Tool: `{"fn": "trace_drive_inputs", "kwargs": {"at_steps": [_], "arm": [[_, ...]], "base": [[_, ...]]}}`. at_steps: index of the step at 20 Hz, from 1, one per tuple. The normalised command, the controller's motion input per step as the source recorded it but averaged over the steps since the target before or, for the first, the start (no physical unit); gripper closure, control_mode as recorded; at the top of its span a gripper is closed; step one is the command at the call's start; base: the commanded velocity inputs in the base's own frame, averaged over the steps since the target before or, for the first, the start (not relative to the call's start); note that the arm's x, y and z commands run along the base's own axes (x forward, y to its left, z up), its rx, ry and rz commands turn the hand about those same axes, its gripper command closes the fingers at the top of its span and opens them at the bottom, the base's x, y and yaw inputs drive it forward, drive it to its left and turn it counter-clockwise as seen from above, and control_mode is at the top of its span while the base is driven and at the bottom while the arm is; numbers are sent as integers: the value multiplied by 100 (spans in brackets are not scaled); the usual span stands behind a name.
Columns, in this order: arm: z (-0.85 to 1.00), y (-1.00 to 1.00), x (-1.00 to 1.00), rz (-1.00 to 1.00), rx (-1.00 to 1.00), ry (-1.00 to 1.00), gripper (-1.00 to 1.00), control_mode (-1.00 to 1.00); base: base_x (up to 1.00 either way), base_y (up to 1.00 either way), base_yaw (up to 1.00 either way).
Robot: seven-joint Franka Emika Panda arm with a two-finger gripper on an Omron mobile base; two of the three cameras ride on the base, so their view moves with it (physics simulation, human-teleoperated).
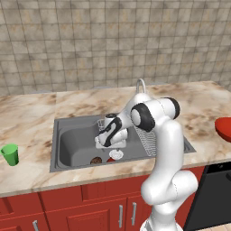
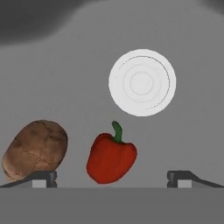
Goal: Remove the bell pepper and potato from the sink. Then move the bowl and cup from the counter to the sink for washing.
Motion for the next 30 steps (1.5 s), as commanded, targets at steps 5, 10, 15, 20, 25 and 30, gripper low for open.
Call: {"fn": "trace_drive_inputs", "kwargs": {"at_steps": [5, 10, 15, 20, 25, 30], "arm": [[-19, 0, 0, 0, 0, 0, -100, -100], [-16, 4, 0, 0, 0, 0, -100, -100], [-19, 1, -4, 0, 0, 1, -100, -100], [-18, 1, -3, -1, 0, 0, -100, -100], [-15, 2, -2, 0, 0, 0, -100, -100], [-16, 4, -5, 0, 0, 0, -100, -100]], "base": [[0, 0, 0], [0, 0, 0], [0, 0, 0], [0, 0, 0], [0, 0, 0], [0, 0, 0]]}}
